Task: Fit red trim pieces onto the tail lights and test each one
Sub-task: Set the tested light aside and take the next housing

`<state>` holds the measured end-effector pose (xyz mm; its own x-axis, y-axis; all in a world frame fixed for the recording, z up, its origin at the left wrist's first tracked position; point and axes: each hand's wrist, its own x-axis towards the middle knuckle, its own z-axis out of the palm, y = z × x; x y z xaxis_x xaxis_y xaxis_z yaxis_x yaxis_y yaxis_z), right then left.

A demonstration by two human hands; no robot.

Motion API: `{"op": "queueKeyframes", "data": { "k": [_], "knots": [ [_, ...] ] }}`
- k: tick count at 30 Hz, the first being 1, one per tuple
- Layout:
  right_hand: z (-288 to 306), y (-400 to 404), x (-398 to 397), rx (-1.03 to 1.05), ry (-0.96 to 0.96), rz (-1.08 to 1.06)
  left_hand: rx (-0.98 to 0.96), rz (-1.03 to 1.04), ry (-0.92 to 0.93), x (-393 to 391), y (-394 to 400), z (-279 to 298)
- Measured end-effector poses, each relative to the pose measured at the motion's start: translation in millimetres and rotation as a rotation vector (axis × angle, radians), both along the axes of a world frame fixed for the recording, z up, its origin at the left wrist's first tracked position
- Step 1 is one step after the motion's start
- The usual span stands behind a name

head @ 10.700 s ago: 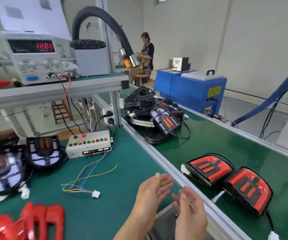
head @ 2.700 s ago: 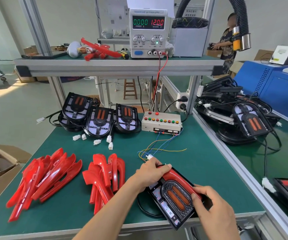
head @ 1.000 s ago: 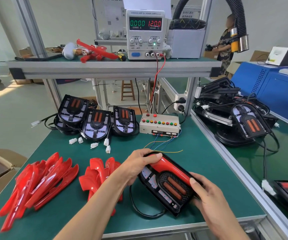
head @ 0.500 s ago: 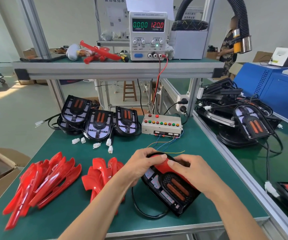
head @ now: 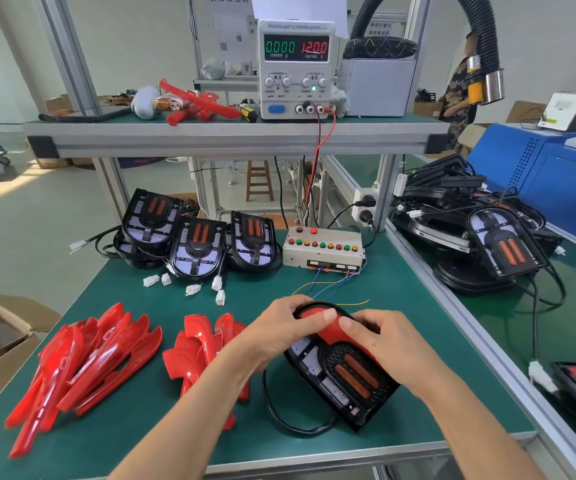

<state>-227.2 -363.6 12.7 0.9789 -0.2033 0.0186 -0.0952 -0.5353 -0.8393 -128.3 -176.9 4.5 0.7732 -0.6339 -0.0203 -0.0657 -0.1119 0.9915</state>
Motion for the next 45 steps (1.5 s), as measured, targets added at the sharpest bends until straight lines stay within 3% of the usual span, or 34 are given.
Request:
{"op": "queueKeyframes", "data": {
  "k": [5, 14, 23, 29, 34, 39, 45],
  "knots": [
    [0, -18, -19, 0.06, 0.011, 0.018, 0.045, -0.028, -0.023, 4, 3, -1],
    [-60, -21, -67, 0.313, -0.109, -0.192, -0.009, -0.017, 0.022, 7, 3, -8],
    [-72, -16, -63, 0.3, -0.192, -0.205, 0.014, -0.007, 0.011, 5, 2, -4],
    [-70, -18, -66, 0.408, -0.173, -0.216, -0.124, 0.038, 0.239, 1, 7, 1],
    [-54, -26, -66, 0.325, -0.072, -0.166, -0.059, 0.029, 0.259, -8, 8, 3],
    [-20, -14, -44, 0.077, -0.183, -0.221, -0.15, 0.022, 0.299, -18, 1, 6],
    [9, 10, 1, -0.08, -0.161, -0.03, -0.25, 0.101, 0.282, -35, -12, 12]
  ]
}}
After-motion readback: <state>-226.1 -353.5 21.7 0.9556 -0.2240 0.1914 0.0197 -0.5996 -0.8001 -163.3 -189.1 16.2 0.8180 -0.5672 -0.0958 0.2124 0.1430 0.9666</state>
